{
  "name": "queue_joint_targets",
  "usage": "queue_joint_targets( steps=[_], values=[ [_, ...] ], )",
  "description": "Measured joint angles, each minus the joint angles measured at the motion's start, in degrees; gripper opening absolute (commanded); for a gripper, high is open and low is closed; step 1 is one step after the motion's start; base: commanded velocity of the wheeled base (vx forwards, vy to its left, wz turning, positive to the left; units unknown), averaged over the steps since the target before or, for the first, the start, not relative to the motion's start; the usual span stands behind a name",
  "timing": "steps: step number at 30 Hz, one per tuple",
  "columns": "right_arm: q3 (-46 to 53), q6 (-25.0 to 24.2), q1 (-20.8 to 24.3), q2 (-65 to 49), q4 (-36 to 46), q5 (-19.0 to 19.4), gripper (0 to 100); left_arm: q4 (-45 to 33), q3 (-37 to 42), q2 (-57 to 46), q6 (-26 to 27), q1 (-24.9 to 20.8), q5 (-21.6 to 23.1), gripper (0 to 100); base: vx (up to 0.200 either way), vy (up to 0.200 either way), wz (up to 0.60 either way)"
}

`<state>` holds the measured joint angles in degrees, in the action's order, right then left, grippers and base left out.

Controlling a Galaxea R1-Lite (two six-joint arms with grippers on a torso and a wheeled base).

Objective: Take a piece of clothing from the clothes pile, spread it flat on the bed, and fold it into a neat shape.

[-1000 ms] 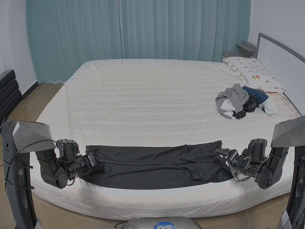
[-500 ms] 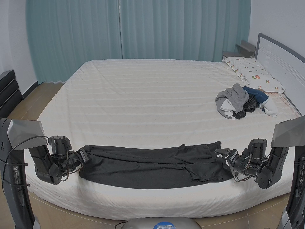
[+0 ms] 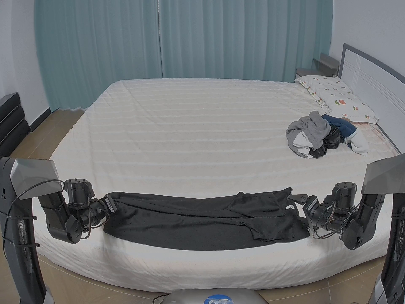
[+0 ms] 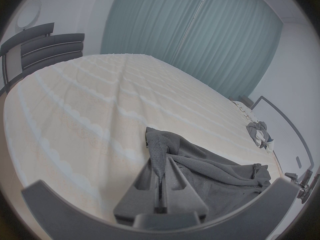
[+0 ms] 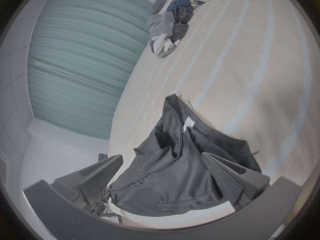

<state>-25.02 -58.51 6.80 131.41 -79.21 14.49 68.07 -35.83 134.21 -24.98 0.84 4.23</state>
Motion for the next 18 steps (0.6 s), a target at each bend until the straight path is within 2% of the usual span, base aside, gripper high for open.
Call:
queue_joint_targets(
  steps=[6, 9, 12, 18],
  values=[
    [0.11, 0.0, -1.88, -0.16, -2.66, 0.23, 100, 0.27, -0.2, 0.27, -0.55, -0.13, 0.09, 0, 0.0, 0.0, 0.0],
    [0.13, -0.02, -2.15, -0.18, -2.77, 0.26, 100, 0.3, -0.27, 0.35, -1.16, -0.24, 0.04, 0, -0.2, 0.0, 0.0],
    [0.1, -0.02, -2.29, -0.16, -2.77, 0.26, 100, 0.4, -0.63, 0.39, -2.22, -0.32, 0.06, 0, 0.0, 0.0, 0.0],
    [0.05, 0.0, -2.34, -0.05, -2.77, 0.26, 100, 0.33, -2.45, 0.39, -8.14, -0.57, -0.32, 0, 0.0, 0.0, 0.0]
  ],
)
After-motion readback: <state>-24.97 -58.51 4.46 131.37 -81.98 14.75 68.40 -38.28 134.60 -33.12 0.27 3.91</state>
